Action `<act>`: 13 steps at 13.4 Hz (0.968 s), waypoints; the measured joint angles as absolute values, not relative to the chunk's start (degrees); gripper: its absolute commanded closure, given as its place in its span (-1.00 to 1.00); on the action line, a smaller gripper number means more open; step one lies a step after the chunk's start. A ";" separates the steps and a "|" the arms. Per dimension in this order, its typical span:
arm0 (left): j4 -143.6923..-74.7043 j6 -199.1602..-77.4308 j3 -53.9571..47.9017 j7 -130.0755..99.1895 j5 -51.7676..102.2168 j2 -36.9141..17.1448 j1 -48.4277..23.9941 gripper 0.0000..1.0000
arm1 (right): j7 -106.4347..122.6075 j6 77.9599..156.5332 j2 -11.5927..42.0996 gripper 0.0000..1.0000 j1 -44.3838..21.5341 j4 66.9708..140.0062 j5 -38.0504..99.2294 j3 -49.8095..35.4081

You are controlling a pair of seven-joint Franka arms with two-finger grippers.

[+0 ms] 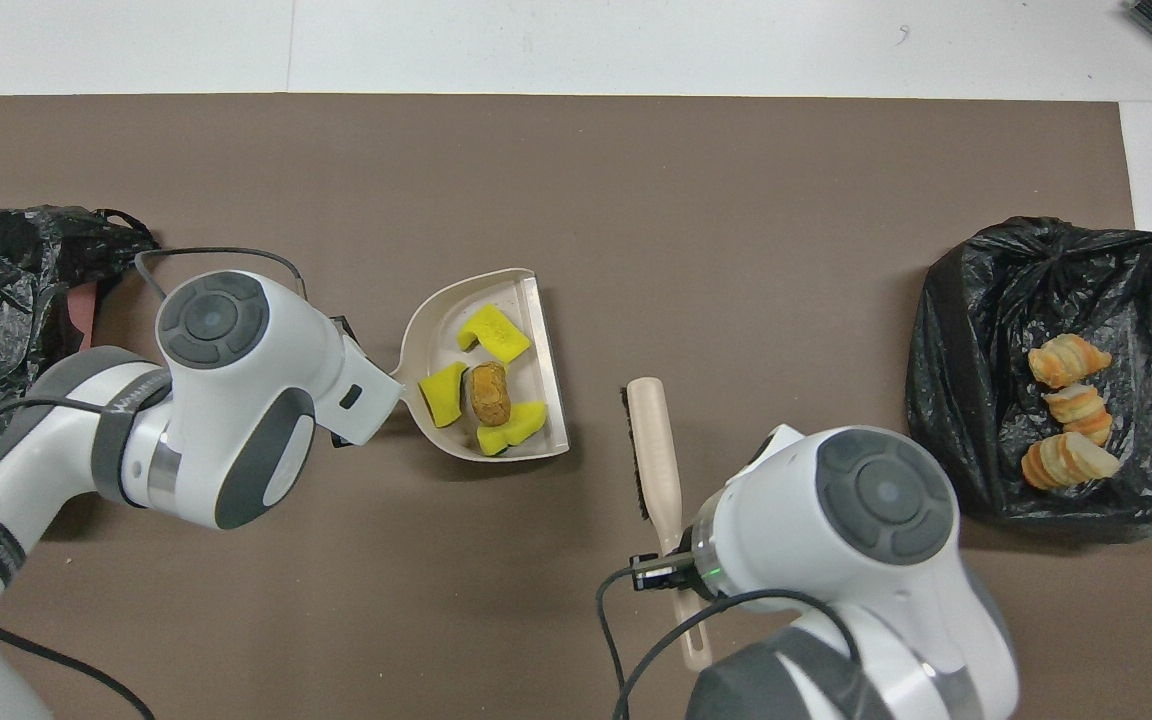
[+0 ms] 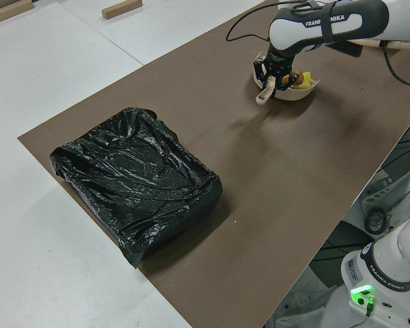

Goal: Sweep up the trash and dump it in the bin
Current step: 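Carry the loaded dustpan with the left gripper to the nearest black bag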

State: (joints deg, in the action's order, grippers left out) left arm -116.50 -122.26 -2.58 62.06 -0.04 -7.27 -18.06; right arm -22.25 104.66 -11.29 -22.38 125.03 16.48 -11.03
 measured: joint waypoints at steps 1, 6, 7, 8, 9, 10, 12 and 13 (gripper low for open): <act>-113.90 -118.77 -2.50 62.79 -0.03 -7.19 -16.67 1.00 | -25.66 105.67 -11.61 1.00 -25.32 126.76 16.44 -11.21; -105.65 -111.55 -2.01 71.88 -0.01 -6.23 -7.22 1.00 | -37.03 113.30 -9.81 1.00 -35.24 132.15 16.38 -11.53; -104.42 -110.79 -1.92 74.68 0.00 -6.29 -4.99 1.00 | -38.10 115.89 -9.29 1.00 -36.00 133.09 16.38 -11.52; -103.56 -110.21 -1.85 77.44 0.02 -6.40 -2.96 1.00 | -38.66 118.04 -8.70 1.00 -36.67 133.95 16.38 -11.51; -102.98 -109.99 -1.80 80.55 0.04 -6.63 -0.64 1.00 | -39.18 119.77 -7.97 1.00 -37.36 134.57 16.38 -11.51; -102.63 -109.94 -1.73 83.95 0.05 -6.88 1.97 1.00 | -39.38 121.23 -7.16 1.00 -38.05 134.94 16.38 -11.48; -101.93 -109.89 -1.58 90.51 0.04 -7.38 7.63 1.00 | -39.40 124.31 -5.20 1.00 -39.86 135.26 16.38 -11.47; -101.19 -109.67 -1.52 93.67 0.02 -7.72 10.57 1.00 | -39.40 125.75 -4.29 1.00 -40.60 135.39 16.38 -11.48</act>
State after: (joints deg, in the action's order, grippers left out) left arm -101.19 -109.67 -1.52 93.67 0.02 -7.72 10.57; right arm -39.40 125.75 -4.29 -40.60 135.39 16.38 -11.48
